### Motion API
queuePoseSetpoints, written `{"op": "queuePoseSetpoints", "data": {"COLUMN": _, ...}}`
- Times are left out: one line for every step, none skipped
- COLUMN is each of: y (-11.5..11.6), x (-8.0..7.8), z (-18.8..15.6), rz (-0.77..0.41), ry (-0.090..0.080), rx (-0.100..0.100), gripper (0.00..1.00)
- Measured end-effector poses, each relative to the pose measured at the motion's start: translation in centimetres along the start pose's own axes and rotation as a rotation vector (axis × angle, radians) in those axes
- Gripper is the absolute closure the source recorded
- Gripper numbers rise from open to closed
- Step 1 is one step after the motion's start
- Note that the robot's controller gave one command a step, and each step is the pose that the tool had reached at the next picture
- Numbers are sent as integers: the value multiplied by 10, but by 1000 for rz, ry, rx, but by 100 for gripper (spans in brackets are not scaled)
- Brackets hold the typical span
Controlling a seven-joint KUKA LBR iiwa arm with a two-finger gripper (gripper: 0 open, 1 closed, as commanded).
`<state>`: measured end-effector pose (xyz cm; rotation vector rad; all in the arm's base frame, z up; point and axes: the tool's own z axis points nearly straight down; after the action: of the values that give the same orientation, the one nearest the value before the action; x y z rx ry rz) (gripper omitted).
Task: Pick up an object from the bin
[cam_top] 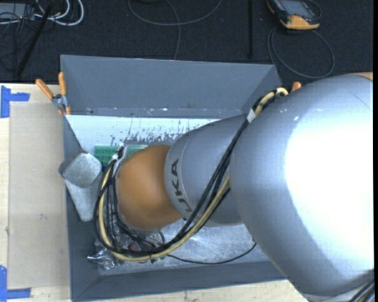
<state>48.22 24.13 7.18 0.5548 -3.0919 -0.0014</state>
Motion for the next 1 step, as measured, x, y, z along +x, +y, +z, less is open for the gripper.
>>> {"op": "queuePoseSetpoints", "data": {"y": 0, "x": 0, "z": 0, "rz": 0, "ry": 0, "rx": 0, "gripper": 100}}
